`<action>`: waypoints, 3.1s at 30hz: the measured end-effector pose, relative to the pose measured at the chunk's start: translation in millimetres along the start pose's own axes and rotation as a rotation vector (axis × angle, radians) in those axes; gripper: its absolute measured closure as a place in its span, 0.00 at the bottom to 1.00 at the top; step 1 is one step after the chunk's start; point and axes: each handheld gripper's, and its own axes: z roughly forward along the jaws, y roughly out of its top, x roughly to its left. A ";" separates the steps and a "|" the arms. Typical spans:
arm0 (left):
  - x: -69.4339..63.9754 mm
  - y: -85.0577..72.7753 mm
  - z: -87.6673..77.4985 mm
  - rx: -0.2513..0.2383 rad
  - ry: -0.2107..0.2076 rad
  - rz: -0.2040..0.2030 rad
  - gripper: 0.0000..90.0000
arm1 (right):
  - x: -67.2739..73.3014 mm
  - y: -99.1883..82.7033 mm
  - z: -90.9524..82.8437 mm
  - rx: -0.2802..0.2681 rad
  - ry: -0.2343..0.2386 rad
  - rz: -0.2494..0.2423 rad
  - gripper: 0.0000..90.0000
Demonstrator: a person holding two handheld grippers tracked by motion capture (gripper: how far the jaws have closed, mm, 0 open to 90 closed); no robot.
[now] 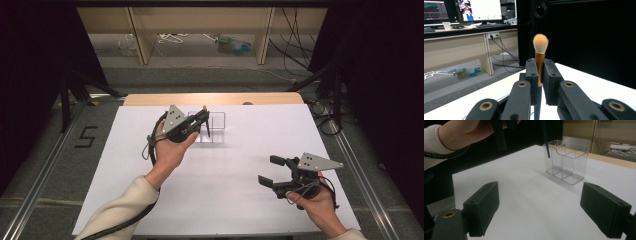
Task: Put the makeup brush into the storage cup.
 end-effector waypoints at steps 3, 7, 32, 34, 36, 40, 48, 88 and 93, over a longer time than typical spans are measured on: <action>1.6 0.6 -0.2 -0.001 0.003 0.004 0.93 | -0.3 -0.1 0.1 -0.001 0.000 -0.002 0.18; 3.8 1.4 -0.6 -0.001 0.008 0.008 0.93 | 0.4 -0.1 -0.1 0.008 0.002 0.007 0.18; 8.1 5.9 4.5 -0.017 0.009 0.001 0.93 | -0.5 -0.3 0.5 -0.001 0.005 0.001 0.18; 8.1 6.0 4.6 -0.017 0.010 0.000 0.93 | 0.9 -0.4 -0.2 0.014 0.009 0.025 0.18; 8.5 6.5 5.0 -0.018 0.010 0.004 0.93 | 0.9 -0.4 -0.1 0.015 0.010 0.025 0.18; 8.8 7.3 5.9 -0.019 0.012 0.006 0.93 | -0.2 -0.2 -0.6 0.015 -0.006 0.003 0.18; 10.4 8.6 6.7 -0.025 0.014 0.009 0.93 | -0.3 -0.8 1.5 -0.007 0.011 0.008 0.18; 19.0 11.4 17.2 -0.046 0.042 0.058 0.93 | -0.4 -0.9 1.3 -0.004 0.009 0.005 0.18; 19.7 10.6 18.1 -0.043 0.043 0.065 0.93 | -0.6 -0.9 1.4 -0.004 0.009 0.004 0.18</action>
